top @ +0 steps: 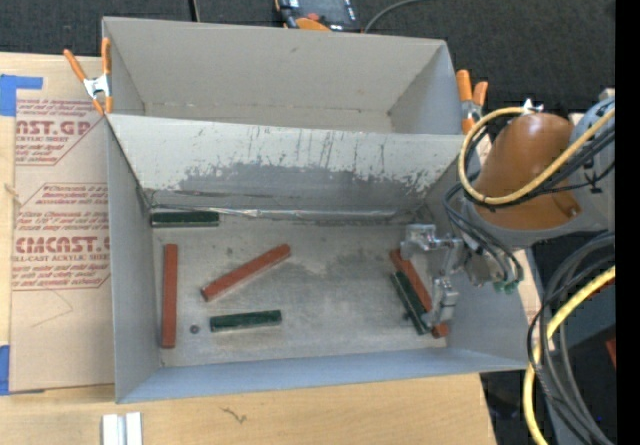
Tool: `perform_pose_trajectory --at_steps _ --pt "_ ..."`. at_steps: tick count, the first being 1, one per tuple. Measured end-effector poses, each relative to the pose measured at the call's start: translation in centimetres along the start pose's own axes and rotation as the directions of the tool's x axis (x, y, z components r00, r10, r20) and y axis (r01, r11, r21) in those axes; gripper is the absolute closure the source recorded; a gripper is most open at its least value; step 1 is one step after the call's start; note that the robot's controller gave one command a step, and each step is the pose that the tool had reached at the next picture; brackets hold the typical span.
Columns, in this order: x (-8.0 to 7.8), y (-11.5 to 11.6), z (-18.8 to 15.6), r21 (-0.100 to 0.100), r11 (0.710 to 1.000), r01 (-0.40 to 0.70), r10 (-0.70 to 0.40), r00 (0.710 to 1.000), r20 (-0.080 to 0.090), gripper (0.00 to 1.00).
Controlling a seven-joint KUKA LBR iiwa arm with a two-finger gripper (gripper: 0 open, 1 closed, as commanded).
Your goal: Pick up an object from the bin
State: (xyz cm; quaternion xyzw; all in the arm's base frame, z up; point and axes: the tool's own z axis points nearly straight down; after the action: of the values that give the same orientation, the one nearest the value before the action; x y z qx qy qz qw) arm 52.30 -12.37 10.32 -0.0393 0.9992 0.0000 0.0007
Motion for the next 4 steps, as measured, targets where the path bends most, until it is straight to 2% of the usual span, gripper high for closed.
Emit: perform_pose_trajectory --at_steps 1,2,3,4 --pt "1.8 2.4 3.5 -0.003 0.977 0.214 -0.214 0.977 -0.003 0.0" --pt "0.6 1.4 3.4 -0.002 0.895 0.446 -0.446 0.895 0.001 0.0" --pt "2.3 -1.3 3.3 -0.006 0.941 0.338 -0.338 0.941 0.008 0.0" --pt "-3.5 -0.5 -3.4 0.002 0.976 0.216 -0.216 0.976 0.009 0.0"
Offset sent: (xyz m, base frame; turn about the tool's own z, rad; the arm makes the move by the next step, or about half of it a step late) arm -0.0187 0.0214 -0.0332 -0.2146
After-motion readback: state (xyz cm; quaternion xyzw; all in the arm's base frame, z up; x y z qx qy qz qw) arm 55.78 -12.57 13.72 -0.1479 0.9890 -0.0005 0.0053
